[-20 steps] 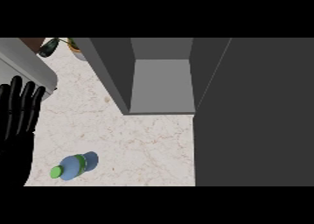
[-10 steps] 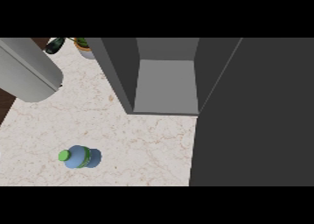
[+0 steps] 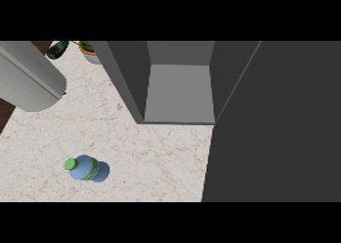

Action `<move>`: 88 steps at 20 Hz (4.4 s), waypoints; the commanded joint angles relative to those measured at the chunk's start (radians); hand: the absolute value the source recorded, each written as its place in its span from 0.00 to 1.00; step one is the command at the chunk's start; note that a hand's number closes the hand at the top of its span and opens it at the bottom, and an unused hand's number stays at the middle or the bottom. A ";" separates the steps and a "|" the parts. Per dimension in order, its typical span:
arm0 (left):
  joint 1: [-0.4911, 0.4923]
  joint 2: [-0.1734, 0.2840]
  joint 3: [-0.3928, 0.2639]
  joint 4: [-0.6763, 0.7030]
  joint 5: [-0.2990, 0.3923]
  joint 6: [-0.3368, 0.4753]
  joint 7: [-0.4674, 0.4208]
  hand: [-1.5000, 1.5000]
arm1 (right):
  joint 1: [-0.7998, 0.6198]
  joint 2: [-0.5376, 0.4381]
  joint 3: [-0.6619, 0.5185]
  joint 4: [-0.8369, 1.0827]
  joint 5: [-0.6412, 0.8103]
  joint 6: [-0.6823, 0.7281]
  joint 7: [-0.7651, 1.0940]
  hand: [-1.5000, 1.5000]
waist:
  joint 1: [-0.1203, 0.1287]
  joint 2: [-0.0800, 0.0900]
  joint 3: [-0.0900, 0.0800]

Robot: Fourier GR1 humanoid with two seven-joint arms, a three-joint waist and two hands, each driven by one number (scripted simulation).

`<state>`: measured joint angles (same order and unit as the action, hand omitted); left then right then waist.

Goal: Pick up the bottled water, place it into the cabinet and close the cabinet

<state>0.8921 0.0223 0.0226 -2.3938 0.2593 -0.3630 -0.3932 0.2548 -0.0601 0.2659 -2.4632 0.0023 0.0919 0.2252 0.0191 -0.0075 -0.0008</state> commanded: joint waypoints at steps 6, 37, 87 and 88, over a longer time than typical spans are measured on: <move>0.070 0.021 0.125 0.032 0.121 -0.087 -0.070 0.00 | -0.041 0.033 0.126 -0.061 0.109 -0.058 0.108 0.00 | -0.010 0.004 0.000; -0.449 0.027 0.178 0.766 -0.154 0.040 -0.093 0.00 | -0.082 -0.063 0.247 -0.191 0.166 -0.191 0.236 0.00 | -0.031 0.004 -0.001; -1.047 0.045 0.133 1.536 -0.368 0.316 -0.582 1.00 | -0.157 -0.164 0.260 -0.122 0.150 -0.338 0.226 0.00 | -0.022 0.004 0.001; -1.156 0.021 0.145 1.675 -0.388 0.364 -0.588 1.00 | -0.144 -0.178 0.301 -0.146 0.154 -0.325 0.237 0.00 | -0.035 0.006 0.000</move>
<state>-0.1707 0.0684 0.1782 -0.7632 -0.0976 -0.0806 -1.0108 0.0854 -0.2120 0.5488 -2.4846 0.0852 -0.2407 0.4041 -0.0096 -0.0028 -0.0006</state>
